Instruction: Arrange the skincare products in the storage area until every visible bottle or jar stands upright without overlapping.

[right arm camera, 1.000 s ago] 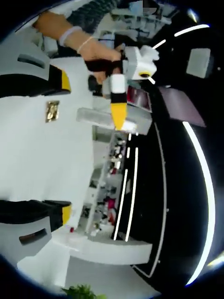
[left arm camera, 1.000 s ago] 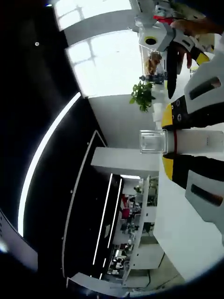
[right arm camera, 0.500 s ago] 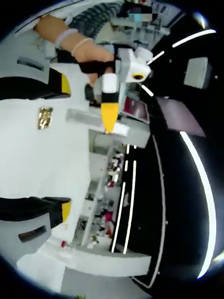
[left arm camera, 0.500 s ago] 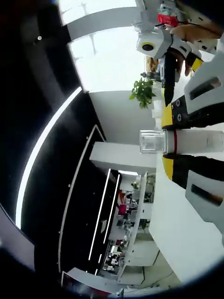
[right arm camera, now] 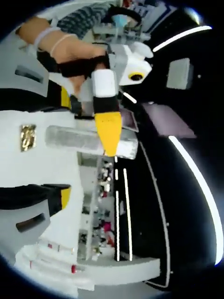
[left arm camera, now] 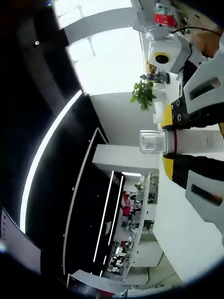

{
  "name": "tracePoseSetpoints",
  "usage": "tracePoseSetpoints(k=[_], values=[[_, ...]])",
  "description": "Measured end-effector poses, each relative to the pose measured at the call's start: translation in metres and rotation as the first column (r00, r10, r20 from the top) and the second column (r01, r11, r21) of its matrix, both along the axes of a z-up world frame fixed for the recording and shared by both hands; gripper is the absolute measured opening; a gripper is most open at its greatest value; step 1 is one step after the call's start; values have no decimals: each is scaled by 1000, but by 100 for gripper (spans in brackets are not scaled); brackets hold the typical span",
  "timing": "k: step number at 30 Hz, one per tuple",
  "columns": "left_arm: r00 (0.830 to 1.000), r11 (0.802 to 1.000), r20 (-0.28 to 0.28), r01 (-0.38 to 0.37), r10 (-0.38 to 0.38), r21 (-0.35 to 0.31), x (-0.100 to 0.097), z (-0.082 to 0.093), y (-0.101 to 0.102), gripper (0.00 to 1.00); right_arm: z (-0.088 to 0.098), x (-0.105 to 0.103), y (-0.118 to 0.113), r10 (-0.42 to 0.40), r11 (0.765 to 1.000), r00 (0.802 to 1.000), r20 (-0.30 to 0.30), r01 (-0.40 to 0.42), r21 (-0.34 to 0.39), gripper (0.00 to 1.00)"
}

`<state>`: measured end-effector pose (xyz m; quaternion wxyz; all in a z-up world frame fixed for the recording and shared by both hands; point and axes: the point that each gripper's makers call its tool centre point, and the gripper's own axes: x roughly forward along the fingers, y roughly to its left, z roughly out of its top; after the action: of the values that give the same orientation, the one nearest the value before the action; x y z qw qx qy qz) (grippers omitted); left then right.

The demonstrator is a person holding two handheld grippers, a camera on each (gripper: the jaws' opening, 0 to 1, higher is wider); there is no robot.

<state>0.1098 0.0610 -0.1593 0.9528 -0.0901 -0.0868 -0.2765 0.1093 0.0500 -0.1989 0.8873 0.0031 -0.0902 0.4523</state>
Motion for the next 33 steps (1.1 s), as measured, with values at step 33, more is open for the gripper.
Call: tracePoseSetpoints(k=[33], values=[[996, 996, -32, 89, -88, 30, 1, -16, -20, 20, -10, 3, 3, -4, 999, 995, -104, 0, -43, 20]])
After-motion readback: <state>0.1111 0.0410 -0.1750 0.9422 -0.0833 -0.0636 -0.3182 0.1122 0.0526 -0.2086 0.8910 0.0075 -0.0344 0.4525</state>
